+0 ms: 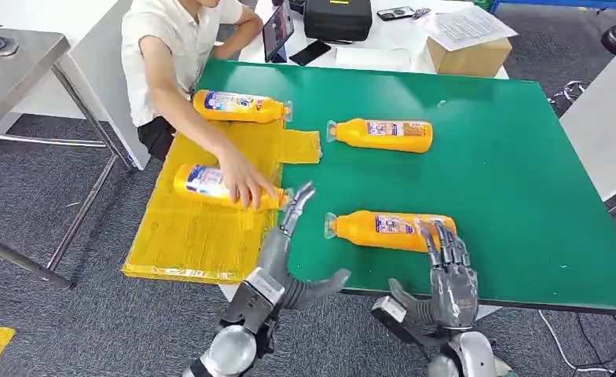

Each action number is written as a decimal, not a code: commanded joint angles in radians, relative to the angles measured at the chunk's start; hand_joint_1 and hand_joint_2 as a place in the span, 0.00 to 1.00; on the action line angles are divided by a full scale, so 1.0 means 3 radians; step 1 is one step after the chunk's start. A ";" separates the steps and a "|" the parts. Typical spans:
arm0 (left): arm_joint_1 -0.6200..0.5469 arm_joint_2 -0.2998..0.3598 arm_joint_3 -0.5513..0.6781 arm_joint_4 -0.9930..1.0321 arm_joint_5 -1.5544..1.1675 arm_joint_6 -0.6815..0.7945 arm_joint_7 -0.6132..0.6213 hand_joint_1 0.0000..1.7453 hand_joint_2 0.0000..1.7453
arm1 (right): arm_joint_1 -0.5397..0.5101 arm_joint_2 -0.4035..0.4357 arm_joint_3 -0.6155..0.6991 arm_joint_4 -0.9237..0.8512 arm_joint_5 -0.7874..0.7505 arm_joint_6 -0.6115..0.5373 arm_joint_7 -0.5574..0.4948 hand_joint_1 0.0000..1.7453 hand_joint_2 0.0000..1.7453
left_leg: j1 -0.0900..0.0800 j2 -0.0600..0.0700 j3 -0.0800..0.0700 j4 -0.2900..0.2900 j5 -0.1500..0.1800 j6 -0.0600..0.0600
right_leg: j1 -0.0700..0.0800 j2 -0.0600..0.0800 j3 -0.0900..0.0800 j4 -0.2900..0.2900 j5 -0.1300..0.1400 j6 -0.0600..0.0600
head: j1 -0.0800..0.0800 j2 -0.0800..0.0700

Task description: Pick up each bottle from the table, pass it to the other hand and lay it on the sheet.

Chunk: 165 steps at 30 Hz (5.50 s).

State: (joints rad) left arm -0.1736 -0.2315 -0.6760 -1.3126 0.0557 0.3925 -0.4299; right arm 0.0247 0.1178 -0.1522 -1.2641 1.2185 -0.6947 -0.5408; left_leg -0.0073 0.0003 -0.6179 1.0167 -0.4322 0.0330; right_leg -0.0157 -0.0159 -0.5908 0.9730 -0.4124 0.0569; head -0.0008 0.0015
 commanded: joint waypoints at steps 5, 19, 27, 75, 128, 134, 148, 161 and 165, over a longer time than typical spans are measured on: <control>-0.0119 0.0136 -0.0210 0.0163 0.0061 -0.0096 0.0048 0.00 1.00 | -0.0686 -0.0653 0.0547 0.1417 0.0075 -0.0012 0.0670 0.00 1.00 | 0.0004 0.0011 0.0017 -0.0005 -0.0003 -0.0006 | 0.0004 0.0014 0.0014 -0.0007 0.0001 -0.0007 | 0.0000 0.0000; -0.0172 0.0097 -0.0201 0.0160 0.0113 -0.0123 0.0045 0.00 1.00 | -0.1040 -0.0659 0.0767 0.1639 0.0296 -0.0012 0.0811 0.00 1.00 | 0.0002 0.0010 0.0007 -0.0002 0.0001 -0.0003 | 0.0002 0.0009 0.0004 -0.0001 0.0002 -0.0004 | 0.0000 0.0000; -0.0204 0.0060 -0.0139 0.0128 0.0153 -0.0083 0.0017 0.00 1.00 | -0.1158 -0.0655 0.0918 0.1730 0.0474 -0.0012 0.0929 0.00 1.00 | 0.0004 0.0008 0.0017 -0.0002 -0.0002 -0.0006 | 0.0004 0.0010 0.0013 -0.0001 0.0000 -0.0006 | -0.0001 0.0000; -0.0285 0.0031 -0.0186 0.0226 0.0486 -0.0473 0.0210 0.00 1.00 | -0.1747 -0.0914 0.1310 0.2973 0.0039 0.0791 0.0944 1.00 1.00 | 0.0007 -0.0003 0.0066 -0.0003 0.0003 -0.0004 | 0.0007 -0.0002 0.0062 -0.0010 0.0002 -0.0006 | 0.0000 0.0000; -0.0070 0.0048 0.0341 0.0337 0.1973 -0.0146 0.0136 0.00 1.00 | -0.0636 -0.0133 0.2292 0.0529 -0.2820 0.1236 -0.0092 1.00 1.00 | 0.0008 0.0009 0.0012 -0.0001 -0.0002 -0.0007 | 0.0006 0.0012 0.0007 0.0001 -0.0001 -0.0006 | 0.0000 0.0000; -0.0057 0.0103 0.0205 0.0105 0.2128 -0.0382 0.0268 0.00 1.00 | -0.0744 -0.0099 0.2332 0.0806 -0.2945 0.1324 -0.0063 1.00 1.00 | 0.0008 0.0009 0.0015 0.0000 -0.0003 -0.0009 | 0.0007 0.0013 0.0008 0.0002 -0.0002 -0.0008 | 0.0000 0.0000; -0.0038 0.0139 0.0138 0.0104 0.2197 -0.0605 0.0319 0.50 1.00 | -0.0802 -0.0089 0.2324 0.0867 -0.2963 0.1347 -0.0075 1.00 1.00 | 0.0008 0.0008 0.0017 -0.0003 -0.0002 -0.0008 | 0.0006 0.0012 0.0012 -0.0001 -0.0002 -0.0007 | 0.0000 0.0000; -0.0016 0.0017 0.0478 -0.0072 0.2003 -0.0499 0.0010 1.00 1.00 | -0.0681 -0.0145 0.2626 0.0822 -0.2955 0.1732 -0.0193 0.00 1.00 | 0.0009 0.0004 0.0010 -0.0002 0.0000 -0.0006 | 0.0008 0.0007 0.0007 -0.0001 -0.0001 -0.0005 | 0.0003 0.0000; -0.0055 -0.0001 0.0536 -0.0014 0.1839 -0.0390 -0.0079 1.00 1.00 | -0.0651 -0.0146 0.2605 0.0723 -0.2932 0.1653 -0.0180 0.00 1.00 | 0.0008 0.0000 0.0013 -0.0001 -0.0001 -0.0007 | 0.0006 0.0004 0.0009 0.0001 -0.0004 -0.0006 | 0.0000 0.0000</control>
State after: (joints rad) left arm -0.1433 -0.2209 -0.5516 -1.3352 0.6642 0.2292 -0.4199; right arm -0.1791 0.0950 0.5741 -1.0540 0.3242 -0.1823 -0.5951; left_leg -0.0058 0.0019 -0.6174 1.0166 -0.4315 0.0327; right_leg -0.0146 -0.0141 -0.5918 0.9735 -0.4122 0.0569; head -0.0008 0.0015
